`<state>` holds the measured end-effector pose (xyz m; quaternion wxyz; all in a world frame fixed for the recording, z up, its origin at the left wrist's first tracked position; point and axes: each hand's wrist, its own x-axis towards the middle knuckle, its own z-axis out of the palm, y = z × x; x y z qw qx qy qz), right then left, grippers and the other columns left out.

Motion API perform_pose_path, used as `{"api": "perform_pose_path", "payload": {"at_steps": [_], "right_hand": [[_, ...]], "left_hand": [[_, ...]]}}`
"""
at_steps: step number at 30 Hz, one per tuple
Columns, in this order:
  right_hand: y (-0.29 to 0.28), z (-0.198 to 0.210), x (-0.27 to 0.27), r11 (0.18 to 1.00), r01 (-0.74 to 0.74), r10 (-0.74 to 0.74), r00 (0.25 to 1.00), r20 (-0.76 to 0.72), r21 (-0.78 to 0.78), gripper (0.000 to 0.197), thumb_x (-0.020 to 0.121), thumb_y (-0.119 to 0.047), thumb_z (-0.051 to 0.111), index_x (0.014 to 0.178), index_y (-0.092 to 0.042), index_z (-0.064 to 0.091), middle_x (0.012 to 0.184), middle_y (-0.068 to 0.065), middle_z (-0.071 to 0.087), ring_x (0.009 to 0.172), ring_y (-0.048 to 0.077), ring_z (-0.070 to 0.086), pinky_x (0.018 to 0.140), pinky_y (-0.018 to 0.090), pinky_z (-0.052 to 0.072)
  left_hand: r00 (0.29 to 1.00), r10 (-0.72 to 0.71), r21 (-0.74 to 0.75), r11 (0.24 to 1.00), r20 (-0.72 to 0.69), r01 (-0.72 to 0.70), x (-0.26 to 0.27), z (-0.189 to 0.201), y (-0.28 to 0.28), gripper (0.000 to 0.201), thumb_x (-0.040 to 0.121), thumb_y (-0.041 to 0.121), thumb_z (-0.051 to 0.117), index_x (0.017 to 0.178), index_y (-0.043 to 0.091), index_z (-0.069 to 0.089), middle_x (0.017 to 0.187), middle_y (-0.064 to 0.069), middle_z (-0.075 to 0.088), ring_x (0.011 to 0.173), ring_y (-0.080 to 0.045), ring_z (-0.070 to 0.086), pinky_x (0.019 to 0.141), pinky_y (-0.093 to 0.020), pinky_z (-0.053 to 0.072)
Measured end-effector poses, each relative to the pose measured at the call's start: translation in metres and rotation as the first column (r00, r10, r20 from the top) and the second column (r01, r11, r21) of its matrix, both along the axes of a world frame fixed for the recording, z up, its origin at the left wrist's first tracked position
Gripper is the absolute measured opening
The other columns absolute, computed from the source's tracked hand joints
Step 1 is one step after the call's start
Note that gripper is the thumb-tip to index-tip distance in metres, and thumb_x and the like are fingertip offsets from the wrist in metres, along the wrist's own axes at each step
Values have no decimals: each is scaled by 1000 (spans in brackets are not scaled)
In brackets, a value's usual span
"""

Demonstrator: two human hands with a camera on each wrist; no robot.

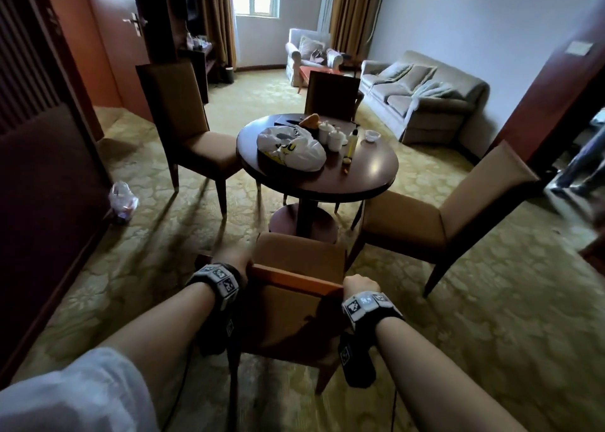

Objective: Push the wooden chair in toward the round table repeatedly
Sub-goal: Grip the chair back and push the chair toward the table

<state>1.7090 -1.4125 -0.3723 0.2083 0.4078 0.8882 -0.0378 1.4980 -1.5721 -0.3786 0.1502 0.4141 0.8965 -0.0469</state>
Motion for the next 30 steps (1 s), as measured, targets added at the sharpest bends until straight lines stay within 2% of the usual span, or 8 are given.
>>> {"api": "perform_pose_path", "payload": {"at_steps": [3, 6, 12, 16, 20, 23, 28, 30], "right_hand": [[-13, 15, -16, 999, 2, -2, 1000, -10, -42, 27, 91, -11, 56, 116, -3, 63, 122, 13, 62, 113, 31, 60, 84, 35, 48], [-28, 33, -40, 994, 1, -7, 999, -52, -114, 26, 87, -15, 63, 109, -2, 62, 113, 15, 63, 103, 34, 63, 75, 35, 47], [-71, 78, -141, 981, -25, -21, 972, -234, -190, 52, 74, -49, 78, 102, -6, 68, 103, 9, 68, 97, 25, 66, 74, 31, 51], [-104, 109, -227, 986, -72, 10, 923, -385, -147, 29, 81, -40, 72, 81, -11, 71, 89, 5, 68, 88, 23, 65, 63, 24, 46], [-150, 128, -325, 992, -101, 45, 855, -516, -81, 28, 83, -35, 65, 93, -11, 74, 98, 9, 71, 96, 26, 66, 77, 32, 52], [-179, 135, -395, 986, -137, 55, 809, -585, -96, 16, 83, -29, 60, 76, -16, 66, 94, 11, 71, 89, 30, 69, 76, 34, 56], [-194, 136, -510, 970, -225, 110, 753, -649, -97, 33, 83, -27, 57, 55, -17, 44, 75, 12, 68, 80, 30, 69, 61, 26, 43], [-193, 128, -560, 967, -230, 99, 736, -669, -111, 36, 84, -26, 57, 54, -18, 39, 82, 15, 70, 85, 32, 68, 62, 26, 39]], "left_hand": [[985, 1, 77, 997, 174, -15, -17, 15, -9, 37, 65, 33, 82, 100, 25, 73, 102, 1, 71, 92, -14, 66, 76, -25, 53], [958, 12, 153, 987, 286, -58, -39, 34, -21, 35, 69, 45, 82, 91, 19, 72, 91, 2, 67, 84, -11, 59, 72, -27, 50], [983, 122, 277, 948, 140, -157, -126, 74, -70, 32, 87, 46, 65, 73, 18, 62, 83, -1, 64, 75, -14, 55, 66, -26, 42], [978, 191, 340, 917, 90, -210, -199, 103, -121, 32, 87, 36, 63, 81, 6, 73, 87, -11, 71, 84, -26, 66, 68, -29, 47], [952, 295, 392, 868, 84, -304, -286, 121, -174, 37, 83, 38, 64, 59, 10, 61, 83, -11, 71, 86, -28, 67, 66, -27, 44], [921, 369, 445, 809, 122, -384, -342, 132, -209, 25, 81, 33, 69, 68, 11, 69, 84, -11, 73, 86, -27, 68, 70, -30, 50], [872, 462, 556, 687, 163, -468, -430, 135, -247, 18, 82, 30, 71, 72, 17, 65, 83, -7, 71, 85, -24, 67, 72, -27, 47], [848, 499, 592, 634, 179, -498, -473, 129, -256, 22, 80, 35, 72, 67, 22, 60, 81, -5, 71, 83, -23, 67, 72, -27, 49]]}}
